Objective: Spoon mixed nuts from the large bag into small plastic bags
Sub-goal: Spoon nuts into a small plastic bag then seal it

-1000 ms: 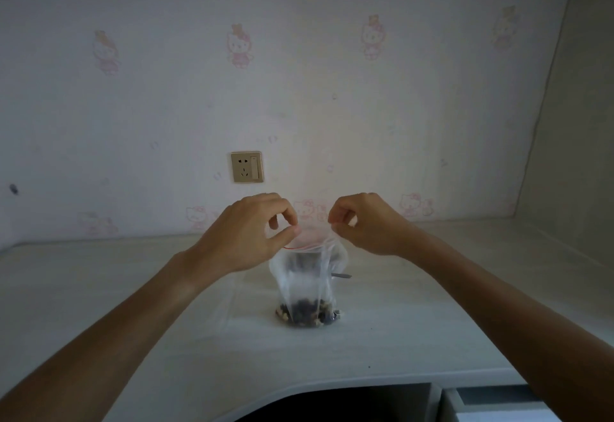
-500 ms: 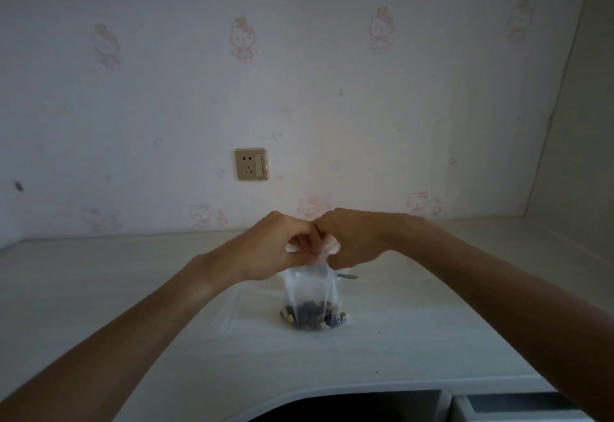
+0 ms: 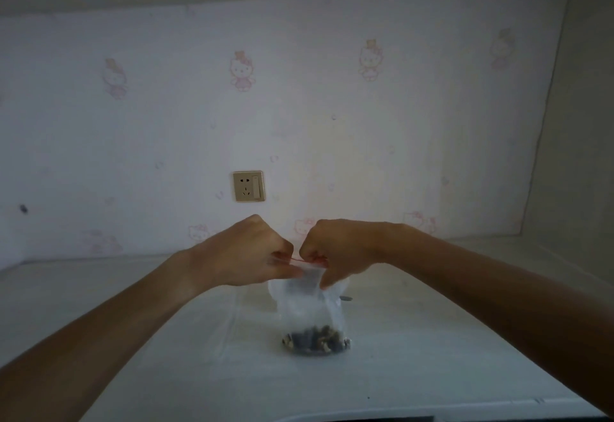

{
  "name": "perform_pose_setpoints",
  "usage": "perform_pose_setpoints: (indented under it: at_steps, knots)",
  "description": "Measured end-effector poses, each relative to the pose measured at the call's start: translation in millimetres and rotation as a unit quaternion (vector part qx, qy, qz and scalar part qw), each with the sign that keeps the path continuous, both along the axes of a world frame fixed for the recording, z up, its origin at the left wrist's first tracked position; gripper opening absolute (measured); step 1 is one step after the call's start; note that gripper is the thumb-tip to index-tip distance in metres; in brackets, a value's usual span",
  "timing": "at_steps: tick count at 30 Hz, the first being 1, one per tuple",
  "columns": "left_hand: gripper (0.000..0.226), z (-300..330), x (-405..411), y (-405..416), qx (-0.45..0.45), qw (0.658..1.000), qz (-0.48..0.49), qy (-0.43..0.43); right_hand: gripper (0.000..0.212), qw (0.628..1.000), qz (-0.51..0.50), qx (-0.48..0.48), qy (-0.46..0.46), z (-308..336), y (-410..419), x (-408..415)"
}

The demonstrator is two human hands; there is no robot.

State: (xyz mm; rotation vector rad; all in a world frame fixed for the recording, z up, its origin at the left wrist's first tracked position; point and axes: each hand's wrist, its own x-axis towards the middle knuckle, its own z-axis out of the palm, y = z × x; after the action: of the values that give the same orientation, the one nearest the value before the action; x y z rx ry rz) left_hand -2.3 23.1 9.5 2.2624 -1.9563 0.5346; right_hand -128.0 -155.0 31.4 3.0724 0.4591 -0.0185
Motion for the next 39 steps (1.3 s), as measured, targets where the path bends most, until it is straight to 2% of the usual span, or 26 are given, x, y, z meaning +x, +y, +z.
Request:
perform_pose_setpoints:
  at_steps: [3,5,9,14,17,20,23,27,30,33,36,39]
  knots:
    - [0.054,0.7,5.1,-1.4,0.022,1.0,0.005,0.006,0.027,0.995,0.017,0.093,0.032,2.9,4.1,-4.6]
    - [0.054,0.0,5.7,-1.3,0.03,1.0,0.003,0.004,0.02,0.993,0.018,0.109,0.044,4.3,5.2,-4.5]
    - [0.049,0.0,4.3,-1.0,0.032,0.999,0.006,-0.004,0.02,0.998,0.009,0.03,0.055,8.1,6.6,-1.0]
    - [0.073,0.2,4.8,0.9,0.041,0.999,-0.012,-0.007,0.033,0.997,-0.014,-0.055,0.055,7.3,9.4,6.1]
    - [0.072,3.1,12.9,5.3,0.055,0.998,0.015,0.041,0.038,0.999,-0.019,-0.037,0.025,5.3,11.0,8.6]
    - [0.053,12.8,26.6,8.0,0.016,0.988,0.03,0.148,0.04,0.998,-0.026,0.052,-0.023,9.5,12.1,11.3]
    - [0.045,17.4,36.5,5.6,0.003,0.987,0.01,0.158,0.035,0.995,-0.037,0.091,-0.031,18.1,5.1,13.2]
    - [0.047,4.0,43.5,3.9,-0.009,0.984,-0.013,0.177,0.025,0.993,-0.066,0.093,-0.015,11.1,-4.4,12.5]
    - [0.042,-1.3,50.6,10.5,-0.007,0.984,-0.017,0.178,0.037,0.992,-0.084,0.084,-0.042,3.9,-6.4,14.6]
    - [0.035,-4.9,60.6,19.8,0.035,0.976,-0.023,0.212,0.041,0.993,-0.111,0.033,-0.016,1.4,-9.4,13.9]
    - [0.028,-8.9,62.5,23.7,0.093,0.958,-0.035,0.268,0.034,0.993,-0.118,0.026,0.02,1.2,-13.5,9.5]
    - [0.037,-5.5,59.0,23.2,0.073,0.955,-0.026,0.286,0.02,0.995,-0.103,0.008,0.004,7.5,-18.5,5.0]
